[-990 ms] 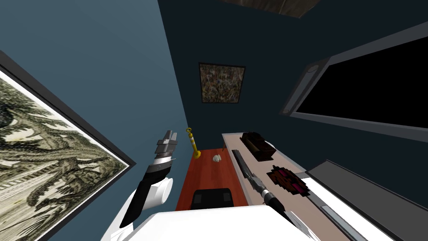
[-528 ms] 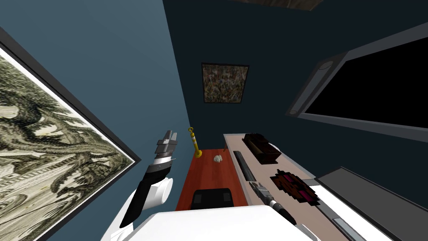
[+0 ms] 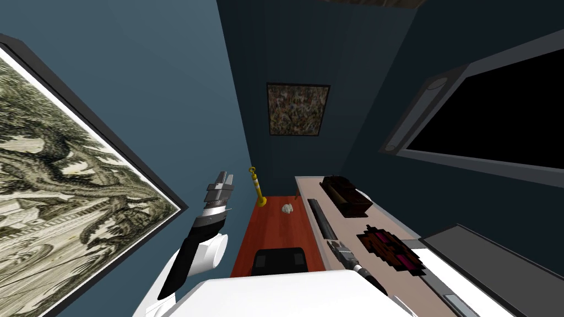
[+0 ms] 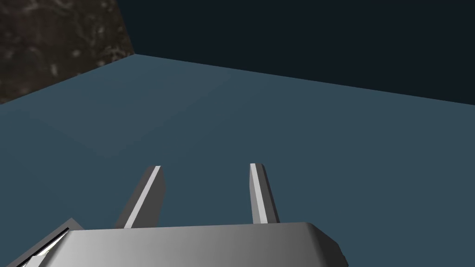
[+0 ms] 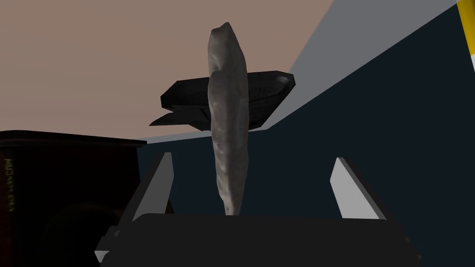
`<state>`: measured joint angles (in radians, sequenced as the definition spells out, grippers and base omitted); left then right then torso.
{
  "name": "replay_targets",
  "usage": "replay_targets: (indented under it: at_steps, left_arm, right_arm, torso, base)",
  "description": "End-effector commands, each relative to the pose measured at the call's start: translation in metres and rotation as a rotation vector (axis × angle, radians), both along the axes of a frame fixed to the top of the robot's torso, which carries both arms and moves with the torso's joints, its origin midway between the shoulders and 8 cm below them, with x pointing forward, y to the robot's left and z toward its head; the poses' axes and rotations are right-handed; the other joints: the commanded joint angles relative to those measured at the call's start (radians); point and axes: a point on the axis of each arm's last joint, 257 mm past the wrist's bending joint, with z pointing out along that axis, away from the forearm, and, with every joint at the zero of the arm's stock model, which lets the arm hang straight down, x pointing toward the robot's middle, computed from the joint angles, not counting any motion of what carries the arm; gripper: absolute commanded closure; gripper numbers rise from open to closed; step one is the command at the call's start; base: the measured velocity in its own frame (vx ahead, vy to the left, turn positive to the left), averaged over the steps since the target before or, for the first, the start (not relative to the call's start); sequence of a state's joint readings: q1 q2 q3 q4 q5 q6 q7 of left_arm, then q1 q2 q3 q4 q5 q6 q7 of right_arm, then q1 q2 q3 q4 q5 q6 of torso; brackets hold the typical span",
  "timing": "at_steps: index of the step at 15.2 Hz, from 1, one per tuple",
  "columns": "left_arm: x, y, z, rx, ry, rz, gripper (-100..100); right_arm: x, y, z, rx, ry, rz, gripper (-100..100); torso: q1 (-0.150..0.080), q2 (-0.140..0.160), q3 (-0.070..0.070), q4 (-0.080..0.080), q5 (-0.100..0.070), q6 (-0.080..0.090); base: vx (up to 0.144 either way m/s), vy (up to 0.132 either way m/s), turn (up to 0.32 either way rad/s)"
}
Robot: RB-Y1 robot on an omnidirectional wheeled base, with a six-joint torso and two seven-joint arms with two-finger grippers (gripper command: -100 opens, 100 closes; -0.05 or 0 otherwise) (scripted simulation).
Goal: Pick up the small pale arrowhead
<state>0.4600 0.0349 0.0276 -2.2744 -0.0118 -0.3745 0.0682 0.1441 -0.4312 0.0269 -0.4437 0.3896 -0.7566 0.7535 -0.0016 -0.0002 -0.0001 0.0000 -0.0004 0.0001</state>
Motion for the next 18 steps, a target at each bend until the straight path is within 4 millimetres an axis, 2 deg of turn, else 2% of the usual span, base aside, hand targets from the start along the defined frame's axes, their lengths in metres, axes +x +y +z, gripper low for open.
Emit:
replay_targets:
  at_steps: [1,12,13,18]
  left_arm:
    - [0.000,0.000,0.000,0.000,0.000,0.000,0]
    - [0.000,0.000,0.000,0.000,0.000,0.000,0]
    - [0.000,0.000,0.000,0.000,0.000,0.000,0]
    - [0.000,0.000,0.000,0.000,0.000,0.000,0]
  right_arm:
    - [0.005,0.004,-0.001,0.003,-0.002,-0.013,-100]
    - [0.012,0.017,-0.007,-0.005,0.003,-0.024,-100]
    - [0.012,0.017,-0.007,-0.005,0.003,-0.025,100]
    - [0.010,0.013,-0.006,-0.003,0.002,-0.015,100]
  torso:
    - [0.000,0.000,0.000,0.000,0.000,0.000]
    - [0.000,0.000,0.000,0.000,0.000,0.000]
    - [0.000,0.000,0.000,0.000,0.000,0.000]
    - [0.002,-0.001,0.000,0.000,0.000,0.000]
  base:
    - [-0.007,-0.037,0.039]
    - [-0.008,-0.030,0.026]
    - [-0.002,-0.007,0.001]
    - [0.001,0.003,-0.009]
